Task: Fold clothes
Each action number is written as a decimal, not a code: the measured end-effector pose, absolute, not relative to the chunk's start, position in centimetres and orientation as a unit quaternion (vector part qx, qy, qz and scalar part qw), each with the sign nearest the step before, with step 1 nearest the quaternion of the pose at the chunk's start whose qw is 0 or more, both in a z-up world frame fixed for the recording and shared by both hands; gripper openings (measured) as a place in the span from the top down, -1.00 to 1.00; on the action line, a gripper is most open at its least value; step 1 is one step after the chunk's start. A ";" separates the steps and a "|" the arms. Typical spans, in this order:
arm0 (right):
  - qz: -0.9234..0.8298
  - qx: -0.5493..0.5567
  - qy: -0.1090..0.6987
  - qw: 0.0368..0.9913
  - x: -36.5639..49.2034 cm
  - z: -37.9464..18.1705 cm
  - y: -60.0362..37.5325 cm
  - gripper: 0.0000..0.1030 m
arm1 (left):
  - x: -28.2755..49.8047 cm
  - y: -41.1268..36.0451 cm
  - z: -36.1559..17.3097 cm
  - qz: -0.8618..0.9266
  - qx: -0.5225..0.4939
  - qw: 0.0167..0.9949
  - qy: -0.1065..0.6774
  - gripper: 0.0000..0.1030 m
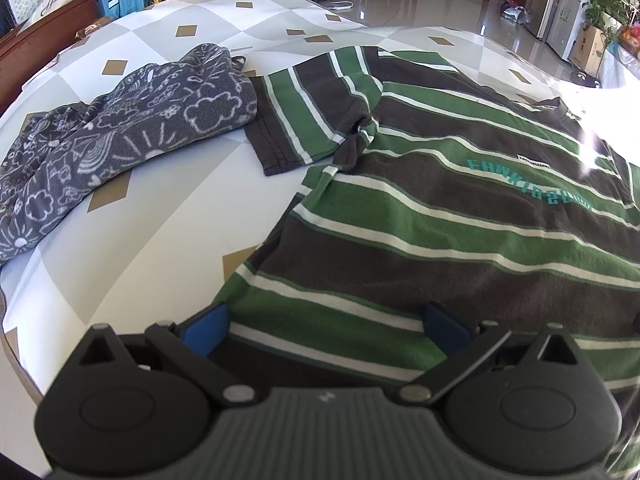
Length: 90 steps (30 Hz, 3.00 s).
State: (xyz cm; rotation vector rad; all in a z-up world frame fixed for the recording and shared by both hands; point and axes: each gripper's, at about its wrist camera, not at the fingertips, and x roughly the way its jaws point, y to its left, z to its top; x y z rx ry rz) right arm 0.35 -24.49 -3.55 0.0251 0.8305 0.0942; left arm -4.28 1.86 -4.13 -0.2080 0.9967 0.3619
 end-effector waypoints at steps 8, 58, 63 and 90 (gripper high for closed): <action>0.051 0.036 0.415 0.908 -0.5 -2.8 -25.6 0.48 | -4.8 1.3 -3.9 0.168 -0.087 0.862 0.470 -1.00; 0.060 -0.027 0.511 0.857 -8.9 -4.8 -25.2 0.33 | -11.8 -4.3 -5.9 0.092 -0.042 0.830 0.549 -1.00; 0.057 -0.026 0.514 0.855 -8.3 -4.8 -24.9 0.28 | -11.8 -4.6 -6.2 0.083 -0.041 0.820 0.565 -1.00; 0.111 0.029 0.483 0.868 -2.2 -1.9 -25.3 0.27 | -6.8 -5.7 -3.2 0.071 -0.056 0.847 0.523 -1.00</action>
